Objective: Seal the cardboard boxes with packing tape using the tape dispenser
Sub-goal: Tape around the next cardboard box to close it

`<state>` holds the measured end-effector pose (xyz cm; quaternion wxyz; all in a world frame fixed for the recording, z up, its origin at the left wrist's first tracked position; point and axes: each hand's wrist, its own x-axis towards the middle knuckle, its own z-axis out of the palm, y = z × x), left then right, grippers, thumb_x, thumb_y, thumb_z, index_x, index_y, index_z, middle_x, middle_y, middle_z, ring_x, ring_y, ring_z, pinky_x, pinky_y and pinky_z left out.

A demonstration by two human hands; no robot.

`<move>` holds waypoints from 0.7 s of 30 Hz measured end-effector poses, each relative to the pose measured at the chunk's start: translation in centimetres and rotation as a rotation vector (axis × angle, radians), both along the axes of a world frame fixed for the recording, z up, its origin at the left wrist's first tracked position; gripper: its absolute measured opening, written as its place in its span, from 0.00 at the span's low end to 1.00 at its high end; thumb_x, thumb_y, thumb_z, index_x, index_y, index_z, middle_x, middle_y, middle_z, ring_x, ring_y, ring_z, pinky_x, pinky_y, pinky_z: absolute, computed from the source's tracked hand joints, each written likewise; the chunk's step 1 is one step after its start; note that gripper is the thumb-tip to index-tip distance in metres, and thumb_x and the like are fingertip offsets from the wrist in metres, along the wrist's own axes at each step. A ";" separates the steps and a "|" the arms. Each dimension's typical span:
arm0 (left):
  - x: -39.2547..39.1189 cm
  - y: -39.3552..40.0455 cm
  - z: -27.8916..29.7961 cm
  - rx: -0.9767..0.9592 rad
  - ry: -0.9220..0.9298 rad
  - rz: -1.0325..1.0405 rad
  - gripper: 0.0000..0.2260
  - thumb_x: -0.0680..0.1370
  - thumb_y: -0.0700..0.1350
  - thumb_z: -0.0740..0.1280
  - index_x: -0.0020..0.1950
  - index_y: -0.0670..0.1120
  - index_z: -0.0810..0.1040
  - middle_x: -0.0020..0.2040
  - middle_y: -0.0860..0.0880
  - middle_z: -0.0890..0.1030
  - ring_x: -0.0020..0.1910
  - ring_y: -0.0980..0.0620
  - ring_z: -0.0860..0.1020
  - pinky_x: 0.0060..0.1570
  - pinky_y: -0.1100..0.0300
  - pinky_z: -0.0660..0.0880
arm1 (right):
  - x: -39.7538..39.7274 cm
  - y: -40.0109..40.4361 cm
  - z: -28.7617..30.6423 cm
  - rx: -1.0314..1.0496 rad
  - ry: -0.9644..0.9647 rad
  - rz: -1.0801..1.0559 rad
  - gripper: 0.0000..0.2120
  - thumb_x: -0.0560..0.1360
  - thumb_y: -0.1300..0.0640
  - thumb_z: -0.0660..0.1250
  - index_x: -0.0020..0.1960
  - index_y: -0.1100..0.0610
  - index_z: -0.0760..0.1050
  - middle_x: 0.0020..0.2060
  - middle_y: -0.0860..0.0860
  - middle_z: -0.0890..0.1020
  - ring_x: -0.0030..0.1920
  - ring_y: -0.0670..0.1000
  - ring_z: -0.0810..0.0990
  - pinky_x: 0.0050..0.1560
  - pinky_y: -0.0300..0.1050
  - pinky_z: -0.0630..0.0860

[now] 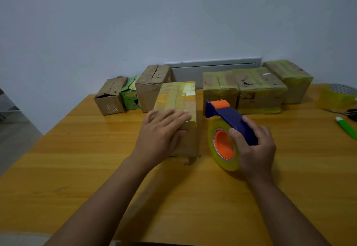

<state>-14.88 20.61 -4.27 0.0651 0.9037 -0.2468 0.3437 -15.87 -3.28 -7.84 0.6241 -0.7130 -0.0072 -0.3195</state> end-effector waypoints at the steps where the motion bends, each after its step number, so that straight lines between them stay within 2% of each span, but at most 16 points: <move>1: 0.0 0.1 -0.4 0.012 0.017 0.022 0.18 0.81 0.52 0.60 0.71 0.54 0.71 0.70 0.54 0.73 0.71 0.51 0.69 0.67 0.48 0.63 | 0.0 0.0 0.0 0.000 -0.002 0.000 0.27 0.68 0.49 0.71 0.65 0.57 0.77 0.52 0.52 0.74 0.46 0.33 0.76 0.37 0.26 0.73; 4: 0.3 0.4 -0.6 -0.016 0.027 0.008 0.19 0.80 0.51 0.61 0.71 0.55 0.69 0.71 0.49 0.72 0.69 0.50 0.67 0.66 0.51 0.61 | 0.1 0.0 -0.1 -0.004 -0.011 -0.015 0.27 0.68 0.49 0.71 0.65 0.57 0.77 0.52 0.52 0.75 0.45 0.34 0.76 0.37 0.26 0.73; 9: 2.6 -0.6 0.4 -0.159 0.146 0.073 0.20 0.77 0.49 0.69 0.68 0.52 0.72 0.64 0.52 0.78 0.63 0.52 0.74 0.63 0.62 0.58 | 0.6 0.1 -0.2 -0.007 -0.008 -0.030 0.29 0.67 0.44 0.71 0.65 0.56 0.77 0.52 0.51 0.75 0.46 0.34 0.76 0.38 0.27 0.73; 15: 7.4 -2.0 0.7 -0.181 0.179 0.087 0.16 0.77 0.47 0.68 0.63 0.53 0.73 0.65 0.55 0.77 0.64 0.53 0.73 0.65 0.59 0.56 | 2.1 -0.5 0.7 -0.017 -0.014 -0.058 0.31 0.66 0.39 0.70 0.65 0.53 0.77 0.54 0.50 0.74 0.49 0.41 0.77 0.40 0.29 0.74; 21: 12.1 -3.0 1.2 -0.164 0.261 0.090 0.18 0.78 0.44 0.66 0.67 0.54 0.69 0.68 0.54 0.74 0.69 0.53 0.69 0.73 0.54 0.53 | 5.1 -0.6 2.5 -0.088 -0.014 -0.091 0.28 0.68 0.44 0.71 0.65 0.53 0.77 0.53 0.51 0.74 0.48 0.43 0.77 0.40 0.29 0.75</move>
